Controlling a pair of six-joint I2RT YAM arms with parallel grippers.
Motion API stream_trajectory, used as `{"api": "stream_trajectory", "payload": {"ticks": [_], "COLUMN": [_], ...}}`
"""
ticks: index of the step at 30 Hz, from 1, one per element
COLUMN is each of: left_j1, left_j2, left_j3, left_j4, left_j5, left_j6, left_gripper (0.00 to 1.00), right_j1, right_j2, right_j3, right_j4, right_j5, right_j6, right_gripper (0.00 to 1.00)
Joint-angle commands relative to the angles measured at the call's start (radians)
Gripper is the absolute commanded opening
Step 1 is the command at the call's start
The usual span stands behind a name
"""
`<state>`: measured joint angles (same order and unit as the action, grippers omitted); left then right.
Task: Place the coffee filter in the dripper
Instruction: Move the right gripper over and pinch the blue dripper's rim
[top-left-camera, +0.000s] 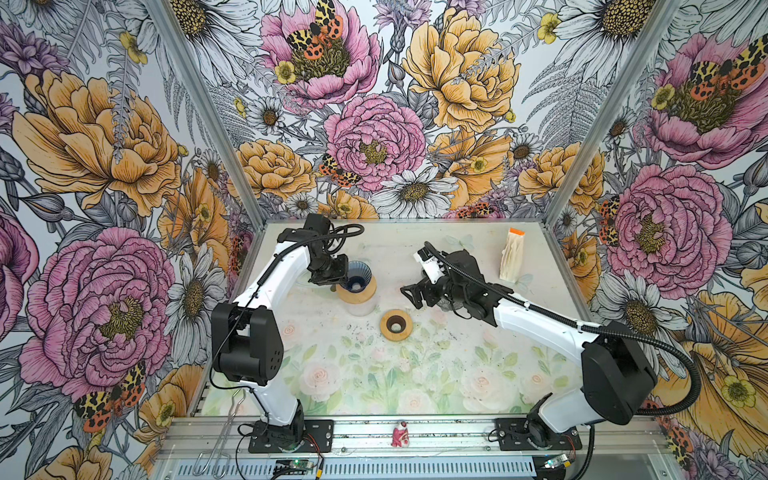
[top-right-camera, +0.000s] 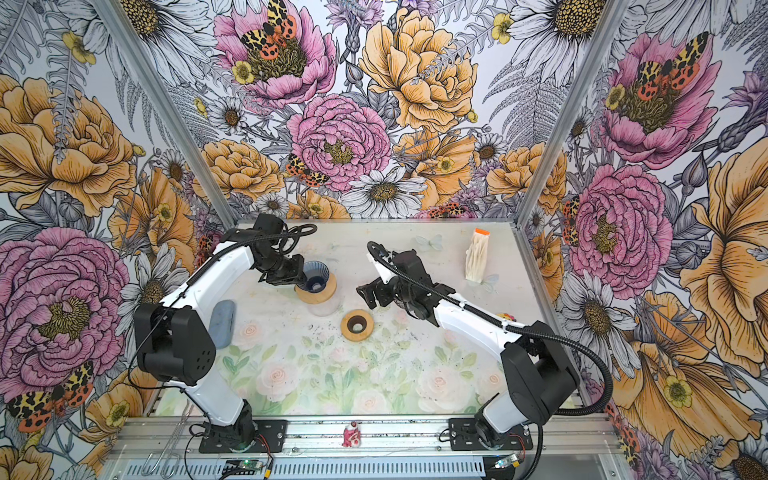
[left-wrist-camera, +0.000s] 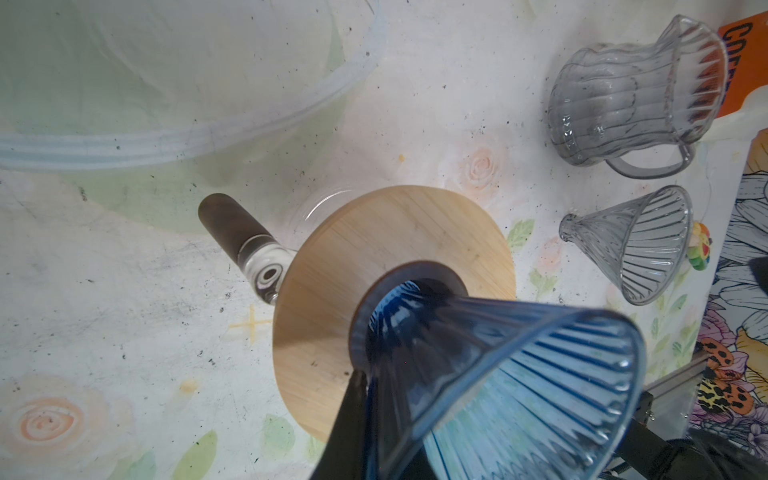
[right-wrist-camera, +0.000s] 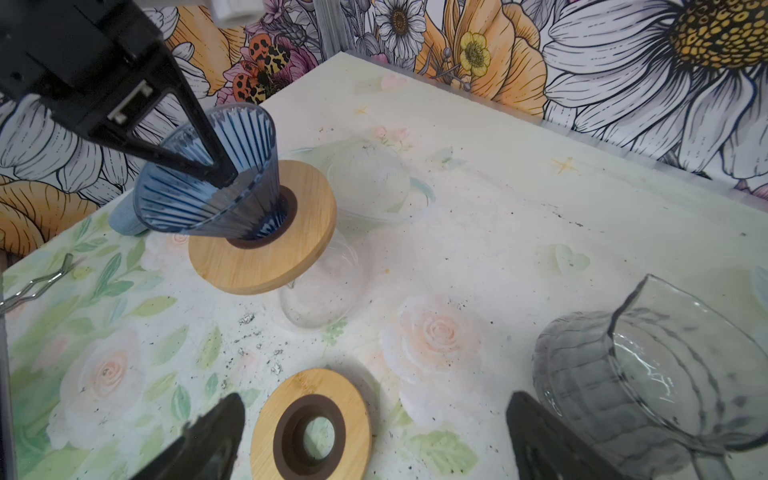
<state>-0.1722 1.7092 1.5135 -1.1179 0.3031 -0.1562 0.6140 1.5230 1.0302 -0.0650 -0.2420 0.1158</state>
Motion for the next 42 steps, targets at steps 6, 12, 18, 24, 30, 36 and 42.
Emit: {"api": "stream_trajectory", "payload": {"ticks": [6, 12, 18, 24, 30, 36, 42], "left_j1": [0.002, -0.001, 0.005, 0.007, 0.021, 0.036, 0.056], "left_j2": [-0.023, -0.016, -0.010, -0.005, -0.028, -0.025, -0.046], "left_j3": [-0.026, -0.013, 0.056, 0.123, 0.111, 0.058, 0.015], "left_j4": [-0.049, -0.048, -0.048, -0.038, 0.008, 0.038, 0.079], "left_j5": [0.031, 0.037, 0.034, 0.015, 0.012, 0.019, 0.038], "left_j6": [0.041, 0.052, 0.052, 0.047, 0.047, 0.063, 0.063], "left_gripper": [0.12, 0.17, 0.20, 0.21, 0.22, 0.21, 0.19], "right_j1": [0.035, 0.056, 0.074, 0.084, 0.090, 0.100, 0.120], "right_j2": [0.095, 0.172, 0.245, 0.314, 0.382, 0.434, 0.479], "right_j3": [0.202, 0.340, 0.434, 0.528, 0.611, 0.671, 0.719], "right_j4": [-0.138, -0.195, -0.220, -0.253, -0.291, -0.308, -0.328], "right_j5": [-0.007, -0.006, -0.005, -0.026, -0.047, -0.046, -0.042], "right_j6": [0.036, 0.072, 0.108, 0.148, 0.208, 0.245, 0.261], "right_gripper": [0.98, 0.95, 0.91, 0.87, 0.81, 0.73, 0.63]}}
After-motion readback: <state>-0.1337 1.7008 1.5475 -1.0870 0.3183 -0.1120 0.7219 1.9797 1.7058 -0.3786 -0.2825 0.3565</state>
